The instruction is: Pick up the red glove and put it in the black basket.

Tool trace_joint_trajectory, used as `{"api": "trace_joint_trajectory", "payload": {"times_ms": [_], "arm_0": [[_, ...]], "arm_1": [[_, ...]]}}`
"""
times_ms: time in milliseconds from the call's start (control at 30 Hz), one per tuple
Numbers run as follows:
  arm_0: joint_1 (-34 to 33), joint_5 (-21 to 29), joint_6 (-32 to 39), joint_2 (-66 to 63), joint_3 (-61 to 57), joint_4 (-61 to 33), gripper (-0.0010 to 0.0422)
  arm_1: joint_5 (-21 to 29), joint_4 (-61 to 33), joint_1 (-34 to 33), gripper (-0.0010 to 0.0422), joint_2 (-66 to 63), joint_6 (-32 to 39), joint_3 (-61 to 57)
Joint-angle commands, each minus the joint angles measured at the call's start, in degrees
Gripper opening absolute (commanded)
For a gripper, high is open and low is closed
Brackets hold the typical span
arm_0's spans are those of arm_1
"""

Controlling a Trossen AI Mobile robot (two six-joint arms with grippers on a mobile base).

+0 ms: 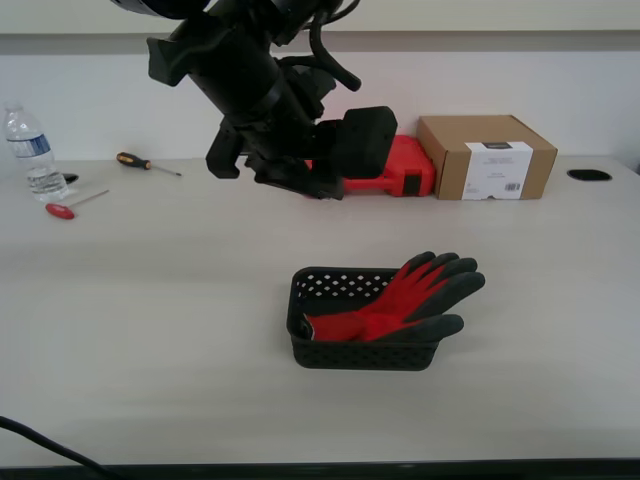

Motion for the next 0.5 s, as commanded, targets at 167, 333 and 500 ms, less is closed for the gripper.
{"api": "trace_joint_trajectory", "payload": {"times_ms": [167, 333, 500], "arm_0": [[0.0, 0.0, 0.2, 0.0, 0.1, 0.2, 0.0000], [0.0, 0.0, 0.2, 0.0, 0.1, 0.2, 0.0000], [0.0, 0.0, 0.2, 0.0, 0.1, 0.2, 0.0000]], "arm_1": [[-4.8, -1.2, 0.8, 0.0421, -1.7, 1.7, 0.0], [-6.1, -1.2, 1.1, 0.0180, -3.7, 9.6, 0.0], [-6.2, -1.4, 1.9, 0.0019, -11.6, 12.5, 0.1]]}}
